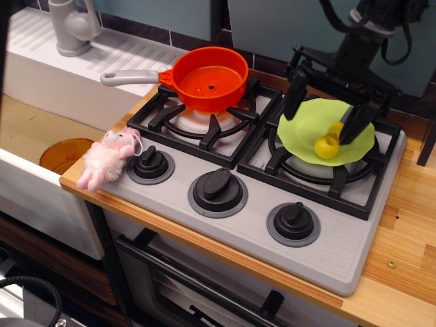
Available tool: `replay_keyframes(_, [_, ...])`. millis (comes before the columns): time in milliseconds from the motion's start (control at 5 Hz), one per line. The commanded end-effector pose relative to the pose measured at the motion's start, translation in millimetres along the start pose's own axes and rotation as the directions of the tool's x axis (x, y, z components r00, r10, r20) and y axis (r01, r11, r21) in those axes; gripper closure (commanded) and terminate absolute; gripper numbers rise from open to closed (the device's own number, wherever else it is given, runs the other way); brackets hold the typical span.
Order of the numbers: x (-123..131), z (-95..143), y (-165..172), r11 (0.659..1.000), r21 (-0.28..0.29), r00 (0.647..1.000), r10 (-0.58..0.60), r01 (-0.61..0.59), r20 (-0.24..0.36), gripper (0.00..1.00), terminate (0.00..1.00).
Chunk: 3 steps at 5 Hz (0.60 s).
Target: End effector transition from object to object
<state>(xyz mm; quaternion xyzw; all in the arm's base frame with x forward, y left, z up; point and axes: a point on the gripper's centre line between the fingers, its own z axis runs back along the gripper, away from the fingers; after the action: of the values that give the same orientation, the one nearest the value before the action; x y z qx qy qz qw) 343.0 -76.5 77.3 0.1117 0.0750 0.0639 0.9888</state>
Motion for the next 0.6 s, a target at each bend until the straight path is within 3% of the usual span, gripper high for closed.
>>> replay_keyframes(0, [-3,44,54,0.999,0.018,0.996,-0.029,0.028,0.081,0.0,0.0])
replay_keyframes(400, [-11,14,113,0.997,0.031,0.98,-0.082,0.077,0.184,0.0,0.0])
